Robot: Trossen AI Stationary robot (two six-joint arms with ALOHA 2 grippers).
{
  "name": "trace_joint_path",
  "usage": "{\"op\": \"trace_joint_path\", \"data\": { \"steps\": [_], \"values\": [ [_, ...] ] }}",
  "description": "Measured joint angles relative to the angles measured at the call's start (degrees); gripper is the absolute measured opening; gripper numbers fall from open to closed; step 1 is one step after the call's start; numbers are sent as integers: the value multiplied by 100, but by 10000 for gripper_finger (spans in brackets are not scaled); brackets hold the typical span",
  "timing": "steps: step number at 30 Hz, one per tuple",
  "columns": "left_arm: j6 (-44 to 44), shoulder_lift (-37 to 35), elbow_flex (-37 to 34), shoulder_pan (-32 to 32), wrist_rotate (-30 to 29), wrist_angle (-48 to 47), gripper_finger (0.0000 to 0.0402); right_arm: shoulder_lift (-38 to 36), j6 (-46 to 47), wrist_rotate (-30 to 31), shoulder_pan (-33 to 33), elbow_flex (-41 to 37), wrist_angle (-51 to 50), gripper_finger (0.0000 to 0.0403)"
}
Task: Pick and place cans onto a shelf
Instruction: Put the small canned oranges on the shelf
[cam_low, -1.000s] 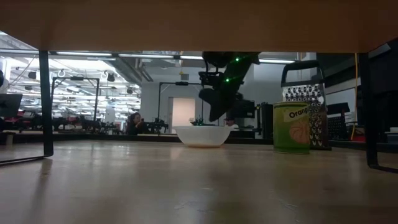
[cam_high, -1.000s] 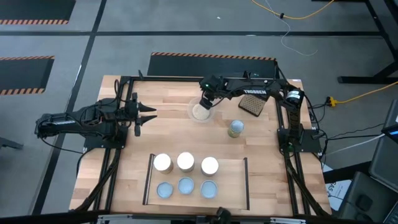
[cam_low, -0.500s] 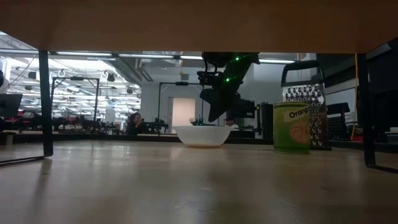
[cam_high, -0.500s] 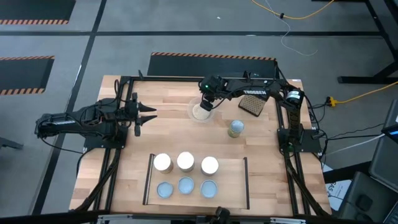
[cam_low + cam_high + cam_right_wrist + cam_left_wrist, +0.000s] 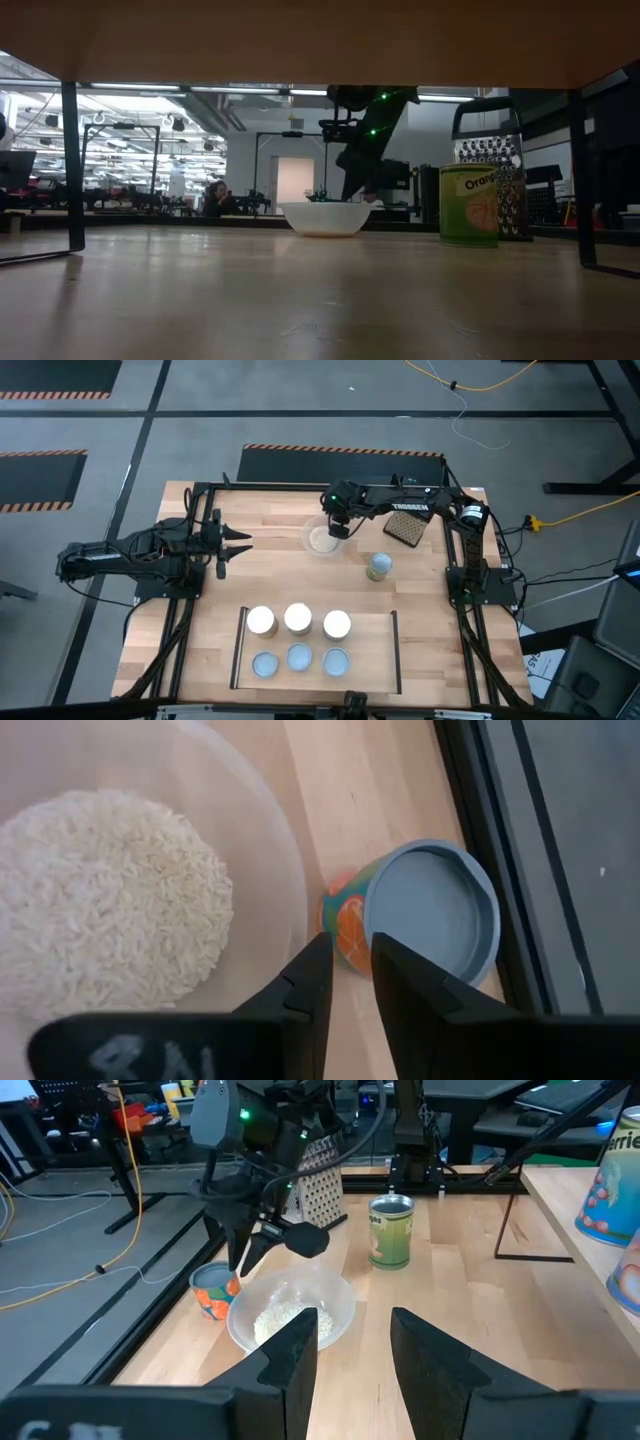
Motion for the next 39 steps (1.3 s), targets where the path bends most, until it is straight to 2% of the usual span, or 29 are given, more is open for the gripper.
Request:
{"op": "trace_joint_path", "data": {
  "steps": [13, 21, 39],
  "values": [
    [0, 1, 0, -1, 0, -3, 121, 0, -430, -9, -156, 0, 9, 78],
    [0, 1, 0, -1, 0, -3, 121, 0, -616, -628, -246, 0, -21, 78],
    [0, 1, 0, 1, 0, -5, 121, 173, -629, -640, -246, 7, 279, 78]
  ]
}}
